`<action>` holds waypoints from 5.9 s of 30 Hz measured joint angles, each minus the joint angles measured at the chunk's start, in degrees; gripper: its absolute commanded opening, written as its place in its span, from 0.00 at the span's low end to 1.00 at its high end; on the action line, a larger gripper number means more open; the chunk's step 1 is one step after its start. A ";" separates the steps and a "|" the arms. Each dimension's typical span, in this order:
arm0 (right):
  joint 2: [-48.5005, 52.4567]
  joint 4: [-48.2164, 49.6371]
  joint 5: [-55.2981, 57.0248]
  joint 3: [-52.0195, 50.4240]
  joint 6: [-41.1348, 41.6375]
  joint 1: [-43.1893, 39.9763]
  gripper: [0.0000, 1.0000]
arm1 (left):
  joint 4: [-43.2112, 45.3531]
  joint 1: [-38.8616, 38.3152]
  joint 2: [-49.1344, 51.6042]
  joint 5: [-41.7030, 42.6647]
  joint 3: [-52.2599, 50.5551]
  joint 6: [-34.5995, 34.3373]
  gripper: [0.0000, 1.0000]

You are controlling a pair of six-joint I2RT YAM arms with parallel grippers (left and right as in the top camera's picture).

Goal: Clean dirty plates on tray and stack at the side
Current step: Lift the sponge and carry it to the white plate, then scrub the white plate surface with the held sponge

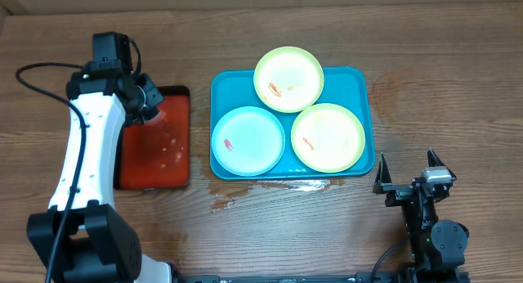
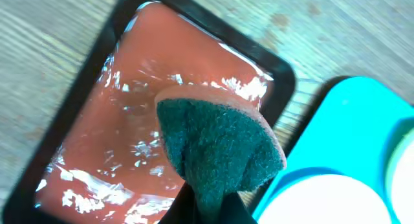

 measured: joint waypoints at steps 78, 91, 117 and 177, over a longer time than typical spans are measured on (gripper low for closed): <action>0.00 -0.02 0.00 0.00 -0.17 0.00 1.00 | 0.02 -21.59 2.91 7.34 6.75 2.86 0.42; 0.00 0.00 0.02 0.00 -0.15 0.00 1.00 | 8.66 -22.05 18.08 14.27 -5.01 2.97 0.04; 0.00 -0.02 0.02 0.00 -0.15 0.00 1.00 | -3.52 -21.62 18.56 17.14 2.25 8.59 0.12; 0.00 0.02 0.00 0.00 -0.17 0.00 1.00 | 2.93 -22.10 17.11 11.21 -0.15 5.55 0.04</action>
